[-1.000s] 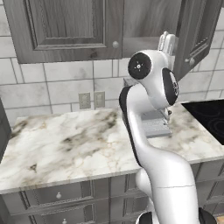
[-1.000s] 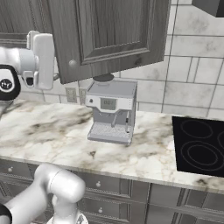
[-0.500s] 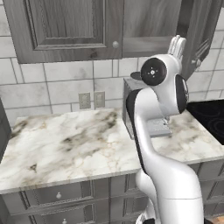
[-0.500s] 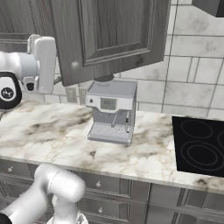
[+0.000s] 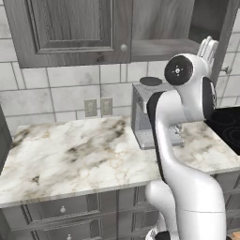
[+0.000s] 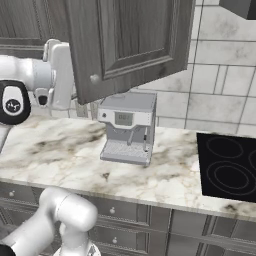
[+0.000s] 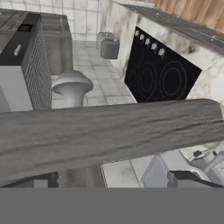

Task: Open the cabinet, pick the kettle from the cabinet, and place it in the sink.

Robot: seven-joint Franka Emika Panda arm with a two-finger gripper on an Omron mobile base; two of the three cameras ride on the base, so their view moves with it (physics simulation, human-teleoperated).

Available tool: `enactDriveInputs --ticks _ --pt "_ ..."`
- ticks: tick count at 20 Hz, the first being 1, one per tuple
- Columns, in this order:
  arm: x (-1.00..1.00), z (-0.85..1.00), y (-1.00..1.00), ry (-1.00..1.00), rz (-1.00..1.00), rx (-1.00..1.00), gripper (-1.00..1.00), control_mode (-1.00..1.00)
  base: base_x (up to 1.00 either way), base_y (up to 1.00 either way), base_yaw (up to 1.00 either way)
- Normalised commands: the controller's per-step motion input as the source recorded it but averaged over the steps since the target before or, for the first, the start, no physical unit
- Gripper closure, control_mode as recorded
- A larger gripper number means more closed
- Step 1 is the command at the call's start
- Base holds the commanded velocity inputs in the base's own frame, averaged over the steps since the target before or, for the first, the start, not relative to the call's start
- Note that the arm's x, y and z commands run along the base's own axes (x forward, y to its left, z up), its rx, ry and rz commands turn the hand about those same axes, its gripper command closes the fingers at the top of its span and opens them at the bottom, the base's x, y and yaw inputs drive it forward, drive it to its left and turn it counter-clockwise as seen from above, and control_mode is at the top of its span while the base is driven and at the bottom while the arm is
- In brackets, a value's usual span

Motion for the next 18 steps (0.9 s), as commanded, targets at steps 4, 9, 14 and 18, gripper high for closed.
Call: enactDriveInputs --ticks 4,9,14,18 --pt "-0.04 0.00 -0.61 0.01 -0.09 0.13 -1.00 -1.00 0.00 0.00 0.00" --pt "-0.17 0.00 -0.66 0.00 -0.07 0.16 -1.00 -1.00 0.00 0.00 0.00" --pt "-0.22 0.00 -0.62 -0.02 -0.06 0.14 -1.00 -1.00 0.00 0.00 0.00" --pt "-0.24 0.00 -0.62 -0.06 -0.02 0.11 -1.00 -1.00 0.00 0.00 0.00"
